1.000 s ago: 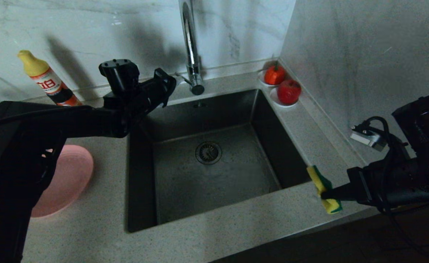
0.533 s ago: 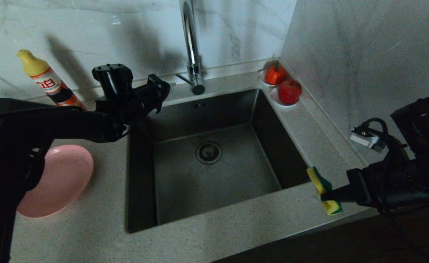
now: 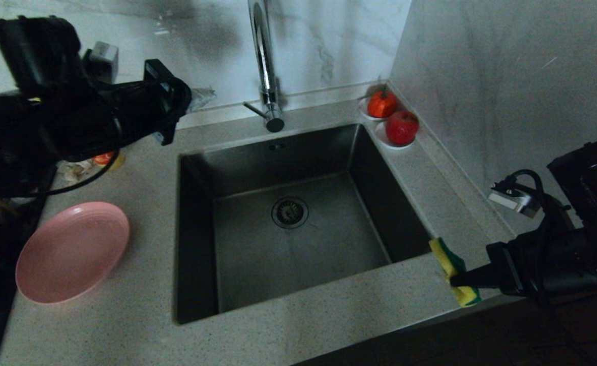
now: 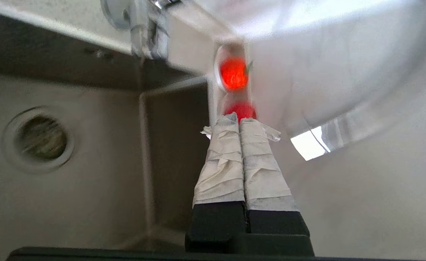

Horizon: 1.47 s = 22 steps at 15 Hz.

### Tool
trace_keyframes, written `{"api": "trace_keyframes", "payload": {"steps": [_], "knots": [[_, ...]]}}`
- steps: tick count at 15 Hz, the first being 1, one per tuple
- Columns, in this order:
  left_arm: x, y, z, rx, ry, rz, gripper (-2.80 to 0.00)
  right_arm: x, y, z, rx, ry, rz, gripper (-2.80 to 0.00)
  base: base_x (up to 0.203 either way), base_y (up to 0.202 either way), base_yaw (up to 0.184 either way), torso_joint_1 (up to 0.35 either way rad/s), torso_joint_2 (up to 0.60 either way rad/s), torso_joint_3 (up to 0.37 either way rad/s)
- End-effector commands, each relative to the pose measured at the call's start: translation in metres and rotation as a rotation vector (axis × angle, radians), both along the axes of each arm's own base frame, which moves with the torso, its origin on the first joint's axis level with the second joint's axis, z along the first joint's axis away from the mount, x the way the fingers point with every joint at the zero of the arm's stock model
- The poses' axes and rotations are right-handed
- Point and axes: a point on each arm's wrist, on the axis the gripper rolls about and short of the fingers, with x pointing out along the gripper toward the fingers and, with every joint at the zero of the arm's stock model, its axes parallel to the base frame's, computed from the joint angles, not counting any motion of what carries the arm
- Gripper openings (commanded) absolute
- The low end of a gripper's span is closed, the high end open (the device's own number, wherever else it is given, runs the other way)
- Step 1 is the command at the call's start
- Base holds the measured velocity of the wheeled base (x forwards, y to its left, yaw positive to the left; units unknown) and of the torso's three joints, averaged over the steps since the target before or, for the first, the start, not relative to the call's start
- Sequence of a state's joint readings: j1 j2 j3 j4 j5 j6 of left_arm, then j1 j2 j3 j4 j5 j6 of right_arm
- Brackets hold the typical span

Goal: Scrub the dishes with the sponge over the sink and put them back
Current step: Turn off the faucet, then put down the sponge

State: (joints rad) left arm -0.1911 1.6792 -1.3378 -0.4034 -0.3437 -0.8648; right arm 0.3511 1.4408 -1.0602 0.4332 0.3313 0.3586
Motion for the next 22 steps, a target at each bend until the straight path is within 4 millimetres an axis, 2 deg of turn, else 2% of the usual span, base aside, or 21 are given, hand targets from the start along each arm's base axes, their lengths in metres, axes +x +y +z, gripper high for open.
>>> {"api": "trace_keyframes", "payload": {"steps": [1, 4, 7, 9, 11, 13, 15, 17, 22], "knots": [[-0.085, 0.019, 0.042, 0.154, -0.075, 0.062, -2.80, -0.012, -0.004, 0.006, -0.005, -0.014, -0.001, -2.80, 0.000, 0.000, 0.000, 0.000, 0.00, 0.000], [-0.132, 0.036, 0.032, 0.498, 0.037, 0.329, -2.80, -0.025, -0.009, 0.009, -0.074, -0.029, -0.008, -2.80, 0.000, 0.000, 0.000, 0.000, 0.00, 0.000], [-0.188, 0.048, 0.021, 0.627, 0.053, 0.400, -2.80, -0.044, -0.012, 0.015, -0.118, -0.055, 0.041, -2.80, 0.000, 0.000, 0.000, 0.000, 0.00, 0.000], [-0.230, 0.056, 0.000, 0.750, 0.035, 0.395, -2.80, -0.061, -0.014, 0.015, -0.164, -0.079, 0.085, -2.80, 0.000, 0.000, 0.000, 0.000, 0.00, 0.000], [-0.260, 0.063, -0.031, 0.841, 0.060, 0.429, -2.80, -0.072, -0.014, 0.011, -0.196, -0.091, 0.100, -2.80, 0.000, 0.000, 0.000, 0.000, 0.00, 0.000], [-0.284, 0.068, -0.059, 0.883, 0.087, 0.484, -2.80, -0.082, -0.014, 0.010, -0.200, -0.101, 0.125, -2.80, 0.000, 0.000, 0.000, 0.000, 0.00, 0.000], [-0.305, 0.073, -0.097, 0.906, 0.108, 0.499, -2.80, -0.086, -0.013, 0.004, -0.205, -0.090, 0.139, -2.80, 0.000, 0.000, 0.000, 0.000, 0.00, 0.000], [-0.316, 0.074, -0.131, 0.906, 0.115, 0.525, -2.80, -0.088, -0.014, 0.003, -0.201, -0.087, 0.137, -2.80, 0.000, 0.000, 0.000, 0.000, 0.00, 0.000], [-0.340, 0.075, -0.181, 0.872, 0.097, 0.638, -2.80, -0.093, -0.017, 0.005, -0.197, -0.097, 0.133, -2.80, 0.000, 0.000, 0.000, 0.000, 0.00, 0.000]]}}
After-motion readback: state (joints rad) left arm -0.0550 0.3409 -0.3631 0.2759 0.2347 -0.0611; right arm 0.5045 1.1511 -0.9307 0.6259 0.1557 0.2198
